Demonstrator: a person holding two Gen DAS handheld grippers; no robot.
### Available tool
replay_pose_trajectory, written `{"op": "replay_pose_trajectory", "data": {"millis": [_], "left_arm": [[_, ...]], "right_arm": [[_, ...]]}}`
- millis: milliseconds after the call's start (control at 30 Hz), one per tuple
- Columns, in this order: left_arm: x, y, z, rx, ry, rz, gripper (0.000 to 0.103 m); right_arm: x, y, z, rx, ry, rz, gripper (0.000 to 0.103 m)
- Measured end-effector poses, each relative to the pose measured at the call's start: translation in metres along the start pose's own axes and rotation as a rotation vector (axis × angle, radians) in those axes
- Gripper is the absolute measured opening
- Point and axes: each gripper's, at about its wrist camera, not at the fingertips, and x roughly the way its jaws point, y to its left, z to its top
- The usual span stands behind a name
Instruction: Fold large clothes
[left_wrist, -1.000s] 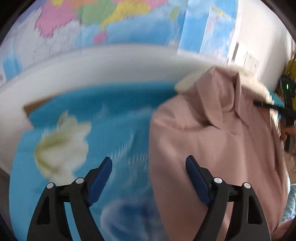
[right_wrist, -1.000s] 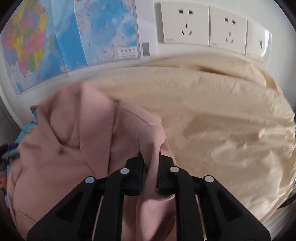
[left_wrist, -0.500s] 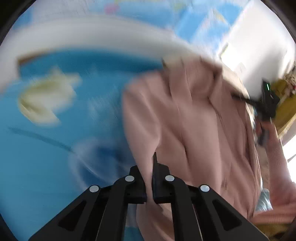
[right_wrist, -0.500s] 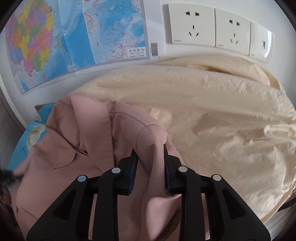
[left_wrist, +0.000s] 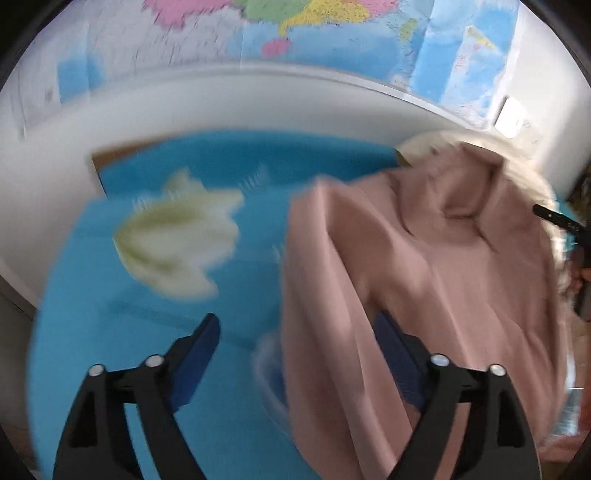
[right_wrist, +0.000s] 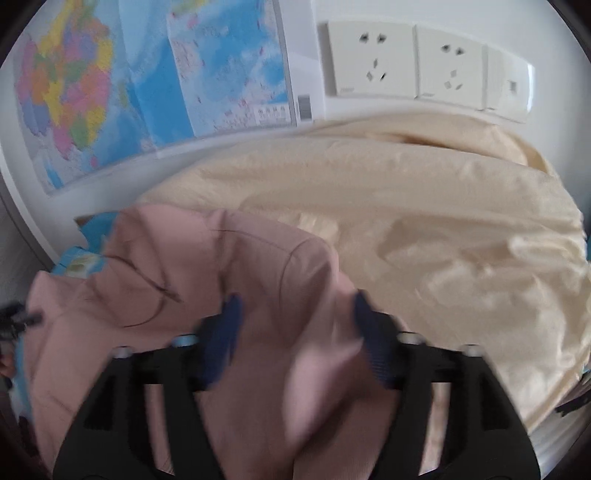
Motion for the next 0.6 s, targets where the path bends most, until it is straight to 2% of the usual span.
{"op": "replay_pose_trajectory", "data": {"millis": [67,100,133,167,233,300,333,367,400,433,467,500,600], "left_arm": [[-0.003,-0.001,-0.027,-0.022,0.029,-0.065,0.085],[-0.004,-0.008,-0.036,-0.019,0.029,-0.071,0.085],[-0.007,-0.013,-0.05,-0.013,0.015,-0.086,0.085],[-0.009,-0.017,-0.059,-0.015,0.009,-0.1,0.085],[-0.008,-0.028,-0.075,-0.026,0.016,-0.12,0.076],[-0.001,-0.032,-0.081,-0.023,0.029,-0.123,0.043],[0.002,-0.032,-0.082,-0.018,0.026,-0.107,0.032],[0.002,-0.033,-0.082,-0.021,0.018,-0.099,0.014],[0.001,-0.031,-0.08,-0.037,0.011,-0.101,0.005],[-0.003,-0.029,-0.076,-0.056,0.002,-0.102,0.005],[-0.008,-0.026,-0.07,-0.064,-0.012,-0.1,0.003],[-0.019,-0.023,-0.061,-0.064,-0.041,-0.069,0.003],[-0.059,-0.012,-0.032,-0.06,-0.165,0.054,0.004]], "right_arm": [[-0.023,0.0,-0.013,-0.01,0.003,0.042,0.085],[-0.036,0.001,-0.025,-0.026,0.008,0.045,0.094],[-0.051,0.003,-0.04,-0.041,0.013,0.058,0.098],[-0.059,0.003,-0.053,-0.049,0.027,0.074,0.097],[-0.07,0.004,-0.084,-0.059,0.096,0.084,0.097],[-0.076,0.003,-0.121,-0.042,0.171,0.083,0.097],[-0.075,0.002,-0.136,-0.027,0.213,0.078,0.097],[-0.074,0.001,-0.152,-0.015,0.249,0.07,0.097],[-0.073,0.001,-0.165,-0.012,0.269,0.067,0.077],[-0.073,0.001,-0.173,-0.012,0.281,0.087,0.024],[-0.074,-0.003,-0.176,0.005,0.287,0.107,0.002],[-0.079,-0.008,-0.174,0.029,0.281,0.11,0.004],[-0.121,-0.032,-0.143,0.042,0.118,-0.026,0.003]]}}
